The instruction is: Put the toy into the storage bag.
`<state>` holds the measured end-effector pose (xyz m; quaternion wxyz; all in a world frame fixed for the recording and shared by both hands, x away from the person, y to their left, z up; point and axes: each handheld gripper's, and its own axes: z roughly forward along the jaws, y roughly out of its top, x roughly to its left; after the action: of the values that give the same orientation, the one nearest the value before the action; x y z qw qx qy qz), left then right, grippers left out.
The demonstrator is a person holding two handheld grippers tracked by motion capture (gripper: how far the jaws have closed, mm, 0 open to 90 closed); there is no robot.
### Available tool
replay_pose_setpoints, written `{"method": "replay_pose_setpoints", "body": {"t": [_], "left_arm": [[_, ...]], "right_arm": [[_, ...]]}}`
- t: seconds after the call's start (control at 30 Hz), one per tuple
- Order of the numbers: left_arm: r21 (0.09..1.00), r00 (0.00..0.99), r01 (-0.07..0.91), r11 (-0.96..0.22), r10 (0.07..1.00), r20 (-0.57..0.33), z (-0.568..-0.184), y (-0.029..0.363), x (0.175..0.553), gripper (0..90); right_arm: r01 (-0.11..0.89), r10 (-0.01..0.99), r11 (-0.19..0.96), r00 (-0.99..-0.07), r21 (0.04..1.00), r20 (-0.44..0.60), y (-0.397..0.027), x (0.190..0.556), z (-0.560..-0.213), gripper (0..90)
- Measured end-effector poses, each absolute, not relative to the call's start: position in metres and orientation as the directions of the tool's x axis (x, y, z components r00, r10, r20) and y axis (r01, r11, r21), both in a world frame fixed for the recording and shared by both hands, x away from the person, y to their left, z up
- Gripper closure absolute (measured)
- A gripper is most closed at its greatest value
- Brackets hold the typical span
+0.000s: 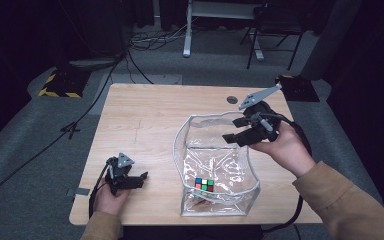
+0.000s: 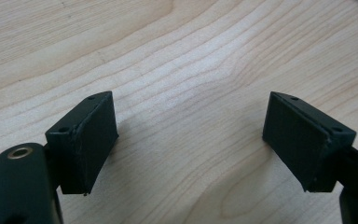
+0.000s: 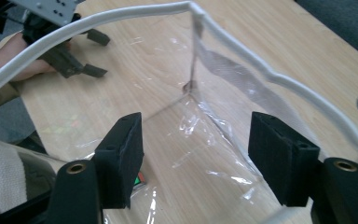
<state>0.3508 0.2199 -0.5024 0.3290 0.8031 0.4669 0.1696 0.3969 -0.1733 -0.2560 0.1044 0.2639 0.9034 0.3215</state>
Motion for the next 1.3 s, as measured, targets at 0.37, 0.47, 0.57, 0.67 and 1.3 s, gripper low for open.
{"method": "replay_pose_setpoints", "body": {"t": [0.37, 0.47, 0.57, 0.67, 1.3], "left_arm": [[0.685, 0.512, 0.636, -0.356, 0.859, -0.029, -0.502, 0.226, 0.352, 18.0], [0.687, 0.514, 0.633, -0.357, 0.857, -0.028, -0.503, 0.227, 0.351, 18.0], [0.688, 0.521, 0.629, -0.362, 0.853, -0.028, -0.502, 0.228, 0.35, 17.9], [0.688, 0.522, 0.629, -0.362, 0.852, -0.029, -0.503, 0.228, 0.35, 17.8], [0.689, 0.515, 0.63, -0.357, 0.857, -0.027, -0.503, 0.227, 0.35, 17.8]], "right_arm": [[0.471, 0.648, 0.597, -0.76, 0.65, -0.044, -0.218, 0.412, -0.253, 34.3], [0.486, 0.667, 0.583, -0.744, 0.651, -0.043, -0.227, 0.416, -0.255, 34.8], [0.495, 0.681, 0.579, -0.73, 0.648, -0.051, -0.238, 0.419, -0.259, 35.7], [0.517, 0.706, 0.554, -0.708, 0.653, -0.037, -0.25, 0.423, -0.263, 35.4], [0.663, 0.813, 0.481, -0.582, 0.574, -0.008, -0.317, 0.446, -0.317, 35.5]]}}
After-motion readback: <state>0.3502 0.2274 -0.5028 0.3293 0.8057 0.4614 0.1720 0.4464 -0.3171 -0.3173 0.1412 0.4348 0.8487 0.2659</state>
